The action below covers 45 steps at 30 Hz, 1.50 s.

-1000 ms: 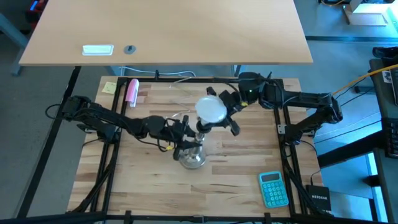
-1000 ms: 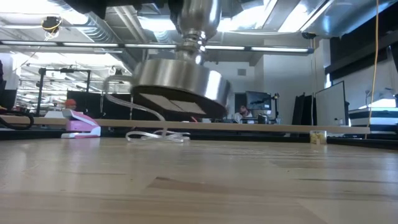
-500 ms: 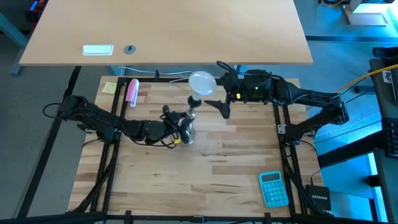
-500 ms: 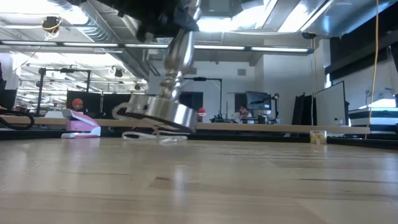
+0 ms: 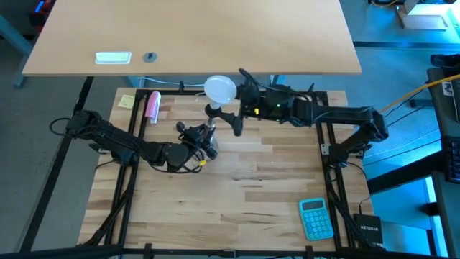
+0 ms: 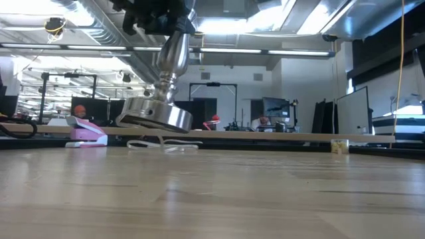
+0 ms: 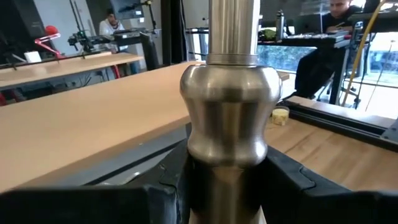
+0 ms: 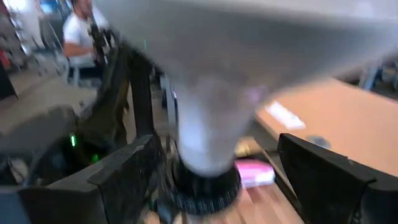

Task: Screw lightbulb
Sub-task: Remove the lightbulb from the desk lamp

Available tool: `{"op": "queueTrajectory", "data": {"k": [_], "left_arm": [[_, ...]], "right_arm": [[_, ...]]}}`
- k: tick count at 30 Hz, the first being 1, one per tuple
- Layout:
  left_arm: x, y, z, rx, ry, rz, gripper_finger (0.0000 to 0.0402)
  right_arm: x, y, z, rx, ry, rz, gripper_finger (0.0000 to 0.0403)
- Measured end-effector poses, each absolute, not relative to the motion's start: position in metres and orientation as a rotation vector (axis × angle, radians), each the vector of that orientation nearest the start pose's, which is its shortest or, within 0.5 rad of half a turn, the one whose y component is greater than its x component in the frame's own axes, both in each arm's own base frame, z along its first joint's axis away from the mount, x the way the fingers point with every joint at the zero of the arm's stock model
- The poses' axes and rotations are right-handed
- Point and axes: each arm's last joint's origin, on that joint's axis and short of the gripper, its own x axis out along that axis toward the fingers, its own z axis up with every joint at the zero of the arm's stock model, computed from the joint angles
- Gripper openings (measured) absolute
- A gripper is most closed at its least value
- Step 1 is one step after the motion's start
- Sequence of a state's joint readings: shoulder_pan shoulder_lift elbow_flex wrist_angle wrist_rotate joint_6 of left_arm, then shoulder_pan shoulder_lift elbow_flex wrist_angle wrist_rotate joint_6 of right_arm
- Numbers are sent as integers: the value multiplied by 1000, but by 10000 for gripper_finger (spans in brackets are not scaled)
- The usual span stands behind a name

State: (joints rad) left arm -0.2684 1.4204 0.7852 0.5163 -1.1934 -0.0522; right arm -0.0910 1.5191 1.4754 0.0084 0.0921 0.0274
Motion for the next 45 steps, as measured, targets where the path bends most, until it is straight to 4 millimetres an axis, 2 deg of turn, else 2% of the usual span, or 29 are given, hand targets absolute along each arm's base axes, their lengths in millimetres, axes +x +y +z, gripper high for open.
{"op": "queueTrajectory", "data": {"k": [8,12,15,19,23,27,33,35,39,45], "left_arm": [[288,-51,258,18,60,926,122],[288,-51,258,21,62,925,122],[288,-51,258,24,64,925,122],[288,-52,258,26,65,916,122],[289,-52,259,40,78,856,122],[291,-55,263,56,82,662,122],[299,-61,268,1,40,42,122],[300,-63,270,-51,19,-110,122],[300,-62,272,-94,11,-243,122],[301,-59,271,-95,17,-187,122]], "right_arm": [[371,-36,410,21,-125,-160,339],[373,-37,411,7,-159,-186,329],[372,-37,412,-7,-161,-188,277],[371,-37,411,1,-145,-176,157],[368,-35,411,-7,-114,-137,156],[354,-29,421,-9,-87,45,156],[330,-14,430,-3,-36,598,156],[327,-11,432,6,-46,742,156],[326,-5,433,8,-49,786,156],[329,-2,433,40,-32,640,156]]}}
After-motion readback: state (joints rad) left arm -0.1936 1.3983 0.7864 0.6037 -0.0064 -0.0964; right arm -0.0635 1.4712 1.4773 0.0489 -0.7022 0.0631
